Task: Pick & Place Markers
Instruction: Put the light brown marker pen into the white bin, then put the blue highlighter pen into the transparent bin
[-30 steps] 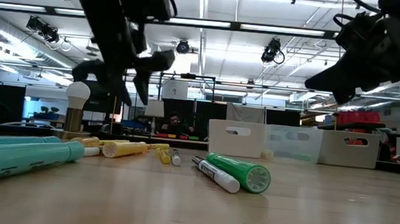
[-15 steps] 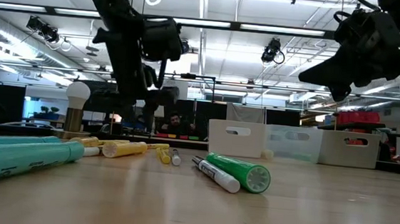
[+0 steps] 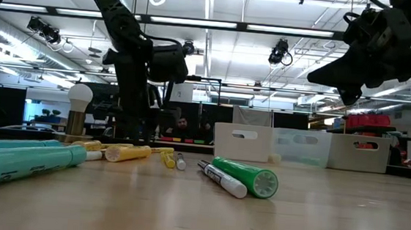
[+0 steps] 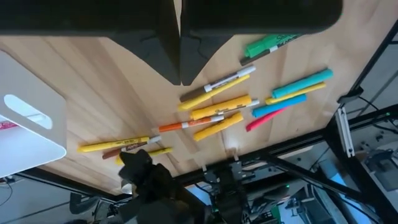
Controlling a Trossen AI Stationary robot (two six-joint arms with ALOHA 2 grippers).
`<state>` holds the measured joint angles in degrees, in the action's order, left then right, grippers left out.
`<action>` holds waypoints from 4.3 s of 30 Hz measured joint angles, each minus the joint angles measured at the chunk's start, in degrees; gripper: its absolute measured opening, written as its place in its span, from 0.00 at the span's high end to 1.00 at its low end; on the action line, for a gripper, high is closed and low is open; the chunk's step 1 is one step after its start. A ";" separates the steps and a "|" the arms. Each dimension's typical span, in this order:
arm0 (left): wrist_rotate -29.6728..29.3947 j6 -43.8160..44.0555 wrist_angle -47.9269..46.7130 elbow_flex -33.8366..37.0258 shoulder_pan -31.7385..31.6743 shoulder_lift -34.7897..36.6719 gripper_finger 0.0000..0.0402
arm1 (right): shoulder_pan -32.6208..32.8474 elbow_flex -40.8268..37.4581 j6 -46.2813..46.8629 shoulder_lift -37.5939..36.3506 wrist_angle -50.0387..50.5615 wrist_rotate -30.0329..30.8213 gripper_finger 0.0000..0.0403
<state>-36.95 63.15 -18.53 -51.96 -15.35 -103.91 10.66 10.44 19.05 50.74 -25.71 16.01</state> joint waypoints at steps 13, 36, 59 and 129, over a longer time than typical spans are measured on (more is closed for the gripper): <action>0.07 -0.87 3.59 -0.12 -0.24 -3.24 0.84 | 0.08 0.00 0.00 0.00 0.06 0.00 1.00; 4.36 -17.37 10.46 -9.19 1.10 7.71 0.90 | 0.04 0.02 -0.34 0.00 0.32 0.10 1.00; 22.07 -23.51 10.37 -49.27 -7.86 -23.95 0.89 | 4.63 0.02 0.00 0.00 0.08 4.09 1.00; -15.96 -13.46 -58.14 -49.27 28.31 -4.02 0.76 | 5.75 0.04 1.28 -0.02 1.39 4.09 1.00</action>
<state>-52.92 49.69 -76.67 -101.23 12.95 -107.94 16.40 10.48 20.33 50.72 -24.32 20.10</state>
